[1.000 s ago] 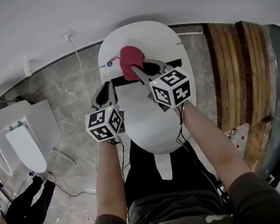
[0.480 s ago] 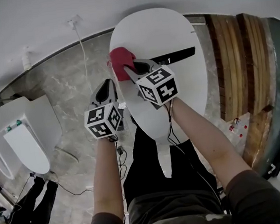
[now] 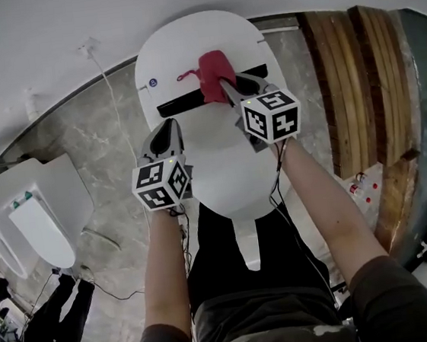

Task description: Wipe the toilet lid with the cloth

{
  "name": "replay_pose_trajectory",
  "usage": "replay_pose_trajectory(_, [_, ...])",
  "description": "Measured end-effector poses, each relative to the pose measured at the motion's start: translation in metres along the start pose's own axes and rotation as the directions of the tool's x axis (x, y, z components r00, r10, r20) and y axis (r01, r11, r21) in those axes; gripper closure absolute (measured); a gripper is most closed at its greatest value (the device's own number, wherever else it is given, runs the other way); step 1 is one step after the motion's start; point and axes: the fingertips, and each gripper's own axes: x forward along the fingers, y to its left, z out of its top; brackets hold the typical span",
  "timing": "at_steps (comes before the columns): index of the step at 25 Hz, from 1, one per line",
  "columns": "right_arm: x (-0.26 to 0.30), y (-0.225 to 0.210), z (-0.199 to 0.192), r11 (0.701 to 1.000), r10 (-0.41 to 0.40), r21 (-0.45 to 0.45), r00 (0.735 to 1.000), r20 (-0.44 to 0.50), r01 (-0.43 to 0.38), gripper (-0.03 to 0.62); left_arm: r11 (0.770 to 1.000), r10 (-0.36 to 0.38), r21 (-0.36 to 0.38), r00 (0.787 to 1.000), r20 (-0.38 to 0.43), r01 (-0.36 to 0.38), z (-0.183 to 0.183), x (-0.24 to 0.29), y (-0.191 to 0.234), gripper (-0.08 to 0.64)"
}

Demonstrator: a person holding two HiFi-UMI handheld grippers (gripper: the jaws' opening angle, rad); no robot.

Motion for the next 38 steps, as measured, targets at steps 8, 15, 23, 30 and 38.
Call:
replay_pose_trajectory(8, [-0.053,-0.104,-0.01,0.994,-0.081,0.077,0.997,0.0,0.08,0.543,0.998,-0.053,0.022,0.999,-0.008,0.053,-0.012,0.034,-0.088,0.532])
replay_pose_trajectory(15, [-0.082,-0.162,-0.045,0.986,-0.122,0.108,0.991,-0.045,0.126,0.543,0.998,-0.061,0.024,0.998,-0.026,0.062,-0.035,0.049,-0.135,0.532])
replay_pose_trajectory(23, [-0.094,-0.117,-0.038,0.991,-0.127,-0.048,0.991,-0.031,0.125,0.543,1.0,0.02,-0.016,1.0,0.002,-0.02,-0.05,0.028,-0.105,0.532])
replay_pose_trajectory(30, [-0.056,0.026,-0.023,0.994,0.059,-0.091,0.998,0.008,-0.058,0.543,0.997,0.048,-0.053,0.999,0.016,-0.047,-0.04,-0.017,-0.036,0.532])
replay_pose_trajectory(38, [0.015,0.161,-0.055,0.981,0.163,-0.1,0.984,-0.067,-0.169,0.543,0.994,0.062,-0.087,0.998,-0.009,-0.062,-0.046,-0.064,0.049,0.532])
